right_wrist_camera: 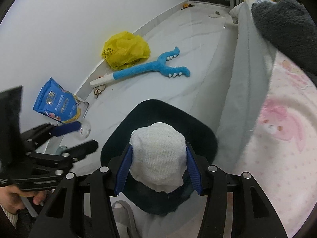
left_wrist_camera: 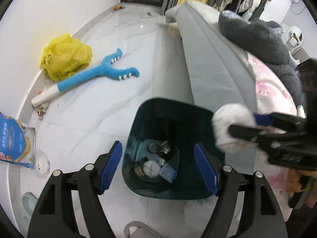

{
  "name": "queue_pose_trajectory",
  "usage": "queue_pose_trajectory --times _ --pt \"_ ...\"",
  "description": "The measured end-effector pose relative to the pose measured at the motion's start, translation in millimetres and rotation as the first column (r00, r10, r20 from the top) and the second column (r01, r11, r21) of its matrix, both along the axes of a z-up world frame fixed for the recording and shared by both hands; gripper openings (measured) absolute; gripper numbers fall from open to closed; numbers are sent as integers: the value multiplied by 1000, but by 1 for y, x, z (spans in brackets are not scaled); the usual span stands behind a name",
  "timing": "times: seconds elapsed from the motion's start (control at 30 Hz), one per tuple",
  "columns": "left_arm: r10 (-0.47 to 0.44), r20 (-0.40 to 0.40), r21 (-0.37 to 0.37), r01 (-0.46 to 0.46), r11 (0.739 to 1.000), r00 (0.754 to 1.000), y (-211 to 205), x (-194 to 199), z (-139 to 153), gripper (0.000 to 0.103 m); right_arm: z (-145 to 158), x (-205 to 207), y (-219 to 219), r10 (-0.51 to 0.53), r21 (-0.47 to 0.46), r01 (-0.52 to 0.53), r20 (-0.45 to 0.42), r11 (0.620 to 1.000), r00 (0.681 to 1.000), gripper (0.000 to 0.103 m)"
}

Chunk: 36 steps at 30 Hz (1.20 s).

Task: Collect trash
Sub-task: 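Move the right gripper over the bin and open it to drop the cloth ball, then move both tools back from the bin toward the bed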

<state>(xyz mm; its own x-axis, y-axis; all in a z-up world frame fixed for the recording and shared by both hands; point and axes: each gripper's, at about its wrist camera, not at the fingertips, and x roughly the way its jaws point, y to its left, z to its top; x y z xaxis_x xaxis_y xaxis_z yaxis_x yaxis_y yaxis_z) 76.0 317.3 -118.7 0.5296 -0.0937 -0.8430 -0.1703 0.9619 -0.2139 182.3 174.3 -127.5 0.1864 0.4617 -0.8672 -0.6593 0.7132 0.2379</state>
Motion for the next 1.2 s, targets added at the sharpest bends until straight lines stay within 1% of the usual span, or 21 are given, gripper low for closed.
queue_pose_trajectory --times 0.17,0.33,0.5,0.53,0.6,0.67,0.87,1.03,1.2 --pt "-5 85 20 3 1000 996 3 -5 26 77 -12 -1 17 15 -43 -16 -11 999 1000 54" --pt "-9 131 19 7 1000 991 4 -8 42 76 -24 -2 28 20 -88 -22 -21 996 1000 56" --pt "-11 177 21 8 1000 984 6 -12 58 75 -32 -1 34 16 -114 -18 -19 993 1000 57" --pt "-12 185 21 8 1000 983 7 -13 61 75 -33 -1 35 14 -119 -16 -18 993 1000 59" --pt "-16 203 25 11 1000 979 8 -14 68 75 -35 -1 37 6 -129 -7 -12 992 1000 75" --pt "-20 218 25 15 1000 976 7 -16 74 75 -35 -1 38 -3 -130 3 -2 991 1000 76" --pt "-37 269 28 30 999 962 0 -18 92 75 -23 -2 34 1 -115 0 11 993 1000 77" --pt "-63 303 53 49 997 951 -13 -19 105 75 -3 -3 22 -8 -73 10 27 997 1000 81" --pt "-77 332 48 65 997 940 -27 -18 117 75 18 -2 0 -33 -35 36 60 999 998 85"
